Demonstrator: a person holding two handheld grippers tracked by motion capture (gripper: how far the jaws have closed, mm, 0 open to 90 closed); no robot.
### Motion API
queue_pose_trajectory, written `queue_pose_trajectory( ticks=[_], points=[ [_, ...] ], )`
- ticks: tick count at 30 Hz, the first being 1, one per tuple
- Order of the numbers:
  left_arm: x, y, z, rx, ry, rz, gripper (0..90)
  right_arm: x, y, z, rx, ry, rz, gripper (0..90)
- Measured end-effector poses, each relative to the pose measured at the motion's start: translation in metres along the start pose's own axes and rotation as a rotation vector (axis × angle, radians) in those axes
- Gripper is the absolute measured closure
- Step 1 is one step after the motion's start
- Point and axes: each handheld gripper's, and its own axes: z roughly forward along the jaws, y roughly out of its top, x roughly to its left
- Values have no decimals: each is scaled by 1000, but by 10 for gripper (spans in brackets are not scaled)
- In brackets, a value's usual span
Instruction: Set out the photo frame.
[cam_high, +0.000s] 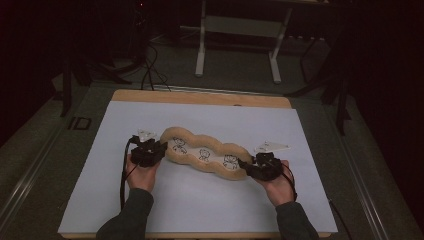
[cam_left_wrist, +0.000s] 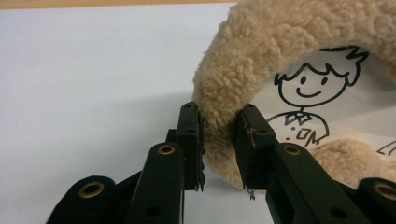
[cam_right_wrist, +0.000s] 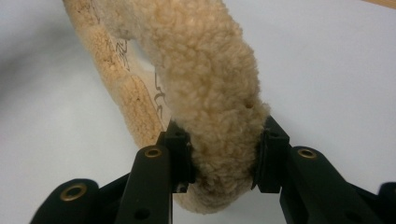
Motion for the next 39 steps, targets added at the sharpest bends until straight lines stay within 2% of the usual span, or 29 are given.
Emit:
queue_pose_trajectory(
  ticks=[9, 19, 26, 39],
  points=[
    [1, -4, -2, -8, -9, -14, 744, -6, 4, 6, -4, -6, 23, 619],
    [1, -11, -6, -10, -28, -21, 746, -15, 4, 11, -10, -2, 75, 586],
    [0, -15, -8, -12, -31, -27, 746, -18, 5, 15, -10, -23, 104, 568],
    [-2, -27, -11, -12, -36, -40, 746, -22, 6, 22, 4, -46, 99, 549]
  ],
)
